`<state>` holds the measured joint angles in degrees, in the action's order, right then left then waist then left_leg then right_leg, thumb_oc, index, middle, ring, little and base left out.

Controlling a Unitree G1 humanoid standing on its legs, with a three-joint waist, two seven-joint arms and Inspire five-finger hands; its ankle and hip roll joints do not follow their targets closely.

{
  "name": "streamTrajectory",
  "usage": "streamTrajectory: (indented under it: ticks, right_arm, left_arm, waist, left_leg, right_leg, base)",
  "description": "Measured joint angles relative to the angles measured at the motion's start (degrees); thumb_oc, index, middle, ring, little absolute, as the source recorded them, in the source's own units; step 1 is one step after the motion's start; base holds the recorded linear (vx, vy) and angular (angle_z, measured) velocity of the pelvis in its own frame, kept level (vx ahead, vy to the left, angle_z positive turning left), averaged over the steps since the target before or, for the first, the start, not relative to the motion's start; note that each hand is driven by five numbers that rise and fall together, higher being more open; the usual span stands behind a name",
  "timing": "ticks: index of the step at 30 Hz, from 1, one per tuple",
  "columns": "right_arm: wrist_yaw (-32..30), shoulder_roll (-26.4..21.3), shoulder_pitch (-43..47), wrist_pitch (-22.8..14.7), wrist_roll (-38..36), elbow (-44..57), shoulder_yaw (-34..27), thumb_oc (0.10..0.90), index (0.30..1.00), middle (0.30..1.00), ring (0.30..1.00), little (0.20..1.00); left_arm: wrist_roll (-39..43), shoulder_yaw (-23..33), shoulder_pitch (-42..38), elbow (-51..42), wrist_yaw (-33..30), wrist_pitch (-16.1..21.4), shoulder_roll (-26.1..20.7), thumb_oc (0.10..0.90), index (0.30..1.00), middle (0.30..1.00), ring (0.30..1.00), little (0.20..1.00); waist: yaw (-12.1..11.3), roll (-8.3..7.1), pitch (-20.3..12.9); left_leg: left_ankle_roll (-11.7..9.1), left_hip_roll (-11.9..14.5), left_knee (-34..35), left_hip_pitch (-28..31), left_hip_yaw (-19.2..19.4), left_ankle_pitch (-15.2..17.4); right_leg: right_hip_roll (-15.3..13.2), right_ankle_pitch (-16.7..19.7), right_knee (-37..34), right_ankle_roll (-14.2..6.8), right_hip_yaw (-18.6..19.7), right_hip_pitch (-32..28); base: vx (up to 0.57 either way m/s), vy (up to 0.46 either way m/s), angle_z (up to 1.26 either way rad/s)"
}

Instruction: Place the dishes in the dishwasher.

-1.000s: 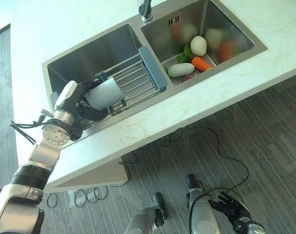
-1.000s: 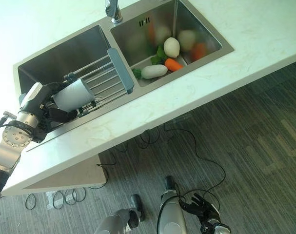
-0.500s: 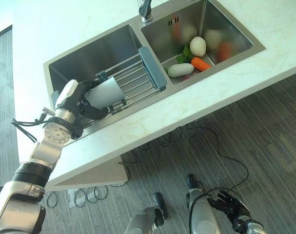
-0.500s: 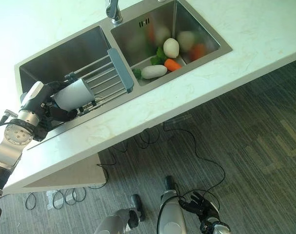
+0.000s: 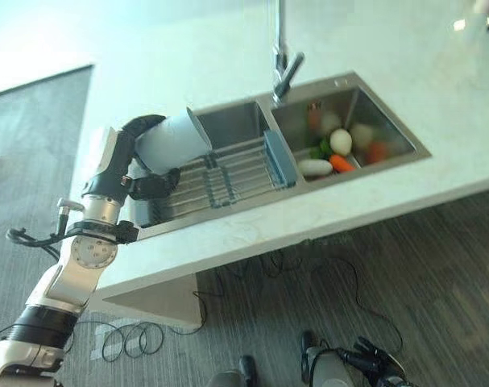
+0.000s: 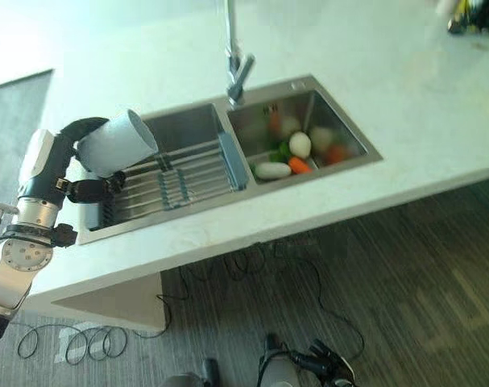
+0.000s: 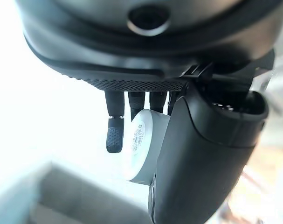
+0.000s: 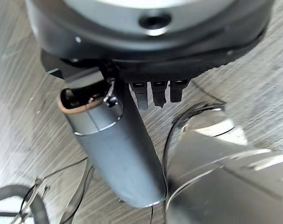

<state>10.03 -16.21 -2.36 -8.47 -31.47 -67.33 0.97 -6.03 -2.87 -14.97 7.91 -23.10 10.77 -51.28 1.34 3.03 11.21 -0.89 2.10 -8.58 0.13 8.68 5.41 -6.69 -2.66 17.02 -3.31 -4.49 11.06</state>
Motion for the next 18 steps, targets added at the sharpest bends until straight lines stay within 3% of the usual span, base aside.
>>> streamTrajectory:
  ticks: [7,10,13,14,15,16,18]
  right_arm:
    - [0.6,-0.2,0.1,0.1,2.3,-4.4,-0.3,0.800,0.900,0.900,0.900,0.900]
    - [2.1,-1.2,-0.2,0.0,4.6,-4.3,-0.8,0.800,0.900,0.900,0.900,0.900]
    - [2.7,-2.8,-0.6,-0.3,7.5,-4.4,-0.6,0.800,0.900,0.900,0.900,0.900]
    - [2.7,-2.7,0.1,-0.3,7.9,-3.7,-0.6,0.800,0.900,0.900,0.900,0.900]
    - [2.7,-2.7,-0.2,0.0,7.8,-3.0,-1.7,0.800,0.900,0.900,0.900,0.900]
    - [2.5,-2.5,0.1,0.1,7.8,-2.5,-4.1,0.800,0.900,0.900,0.900,0.900]
    - [2.5,-3.3,0.0,0.1,7.9,-2.6,-5.8,0.800,0.900,0.900,0.900,0.900]
  left_arm:
    - [0.0,3.9,3.7,-0.1,-7.4,0.8,1.1,0.400,0.300,0.300,0.300,0.300]
    - [-1.4,6.8,8.2,-1.9,-8.1,0.9,5.7,0.400,0.300,0.300,0.300,0.300]
    - [-2.8,9.1,15.9,-4.1,-9.2,0.8,10.1,0.400,0.300,0.300,0.300,0.300]
    - [-3.3,12.5,19.2,-4.7,-9.4,0.7,12.1,0.400,0.300,0.300,0.300,0.300]
    - [-3.3,13.3,19.0,-4.7,-10.3,0.9,12.7,0.400,0.300,0.300,0.300,0.300]
    - [-3.3,13.4,16.2,-4.0,-10.7,1.0,12.7,0.400,0.300,0.300,0.300,0.300]
    - [-3.2,13.6,15.2,-3.9,-12.4,2.6,12.8,0.400,0.300,0.300,0.300,0.300]
  waist:
    - [-2.5,0.80,-3.3]
    - [-3.4,0.94,-3.6]
    - [-8.1,1.28,-3.2]
    - [-9.6,1.94,-2.8]
    - [-9.0,0.57,-2.1]
    - [-8.3,-0.93,-1.5]
    - [-8.2,-1.70,-1.1]
  left_leg:
    - [-0.3,-0.2,-0.2,0.0,-1.8,0.0]
    - [-1.0,-0.1,-0.3,-0.4,-3.8,-0.5]
    - [-3.3,0.5,-0.2,-3.6,-8.4,-3.0]
    - [-3.7,0.9,5.2,-3.8,-10.2,-7.9]
    - [-2.7,1.5,10.5,-2.4,-7.3,-8.5]
    - [-3.3,3.0,3.5,-5.5,0.0,-6.8]
    - [-5.7,5.9,-2.6,-3.2,3.2,-3.6]
  right_leg:
    - [-0.6,-2.0,2.3,-0.2,-1.5,-0.2]
    - [-1.0,-3.8,4.9,0.5,-3.1,-0.3]
    - [-1.9,-6.5,8.8,2.7,-7.6,2.2]
    - [-2.1,-6.1,10.2,4.4,-10.4,2.9]
    - [-4.6,-5.4,8.8,6.6,-14.5,3.2]
    - [-7.8,-4.0,6.7,6.5,-18.7,3.0]
    - [-9.8,-2.3,4.4,6.1,-23.8,0.7]
  base:
    - [0.03,-0.098,0.12]
    - [-0.08,-0.116,0.40]
    - [-0.37,0.008,1.00]
    - [-0.60,0.168,1.25]
    - [-0.56,0.223,2.08]
    - [-0.47,0.320,1.99]
    - [-0.37,0.385,1.57]
